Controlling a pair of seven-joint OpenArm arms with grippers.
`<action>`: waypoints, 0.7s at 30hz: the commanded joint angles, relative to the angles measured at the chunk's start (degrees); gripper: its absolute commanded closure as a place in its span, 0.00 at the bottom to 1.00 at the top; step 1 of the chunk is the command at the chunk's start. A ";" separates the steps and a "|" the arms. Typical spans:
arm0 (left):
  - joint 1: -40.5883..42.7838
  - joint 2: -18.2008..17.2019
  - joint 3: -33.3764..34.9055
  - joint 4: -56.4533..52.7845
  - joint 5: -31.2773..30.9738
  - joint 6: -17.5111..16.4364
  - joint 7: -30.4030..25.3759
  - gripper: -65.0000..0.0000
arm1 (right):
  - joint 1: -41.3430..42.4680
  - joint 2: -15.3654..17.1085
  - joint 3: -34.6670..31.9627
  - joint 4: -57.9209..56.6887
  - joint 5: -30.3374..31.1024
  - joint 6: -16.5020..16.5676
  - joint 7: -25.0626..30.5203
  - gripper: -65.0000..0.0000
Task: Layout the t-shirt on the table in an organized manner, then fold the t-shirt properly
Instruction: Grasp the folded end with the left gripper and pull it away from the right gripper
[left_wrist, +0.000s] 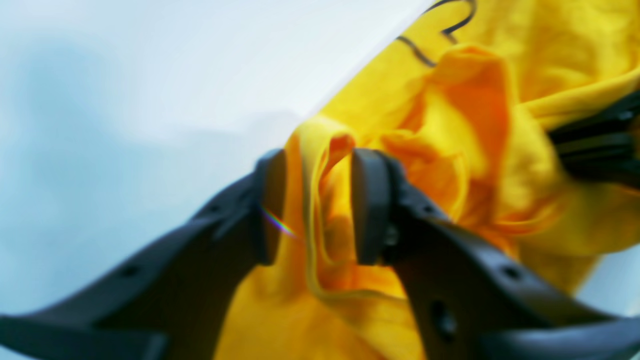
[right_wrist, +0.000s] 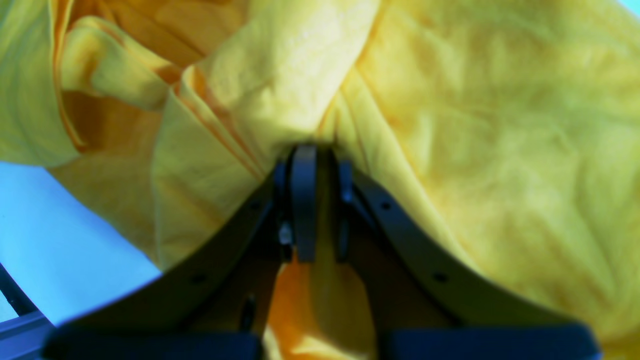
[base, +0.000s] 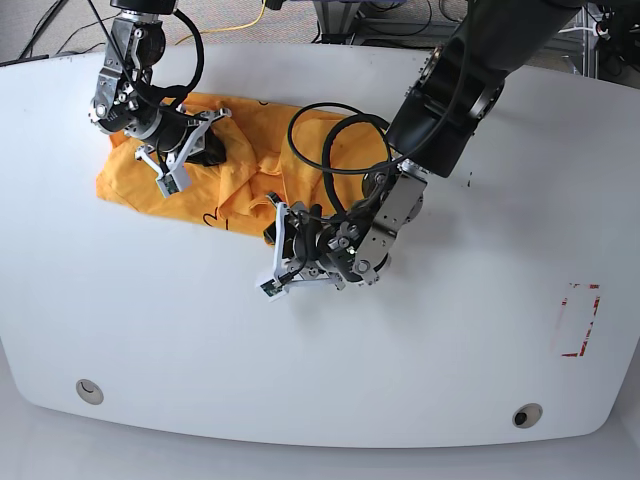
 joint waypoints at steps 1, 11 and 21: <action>-1.79 0.95 -0.13 3.24 -4.98 -0.07 -0.60 0.60 | -0.17 0.50 0.16 0.66 -1.04 -0.27 -1.33 0.92; -1.88 -4.14 -0.22 12.29 -24.23 -0.07 1.95 0.53 | -0.17 0.50 0.16 0.66 -1.04 -0.27 -1.33 0.92; 0.85 -16.01 -4.08 15.98 -32.67 0.02 1.60 0.54 | -0.17 0.50 0.16 0.66 -0.95 -0.27 -1.33 0.92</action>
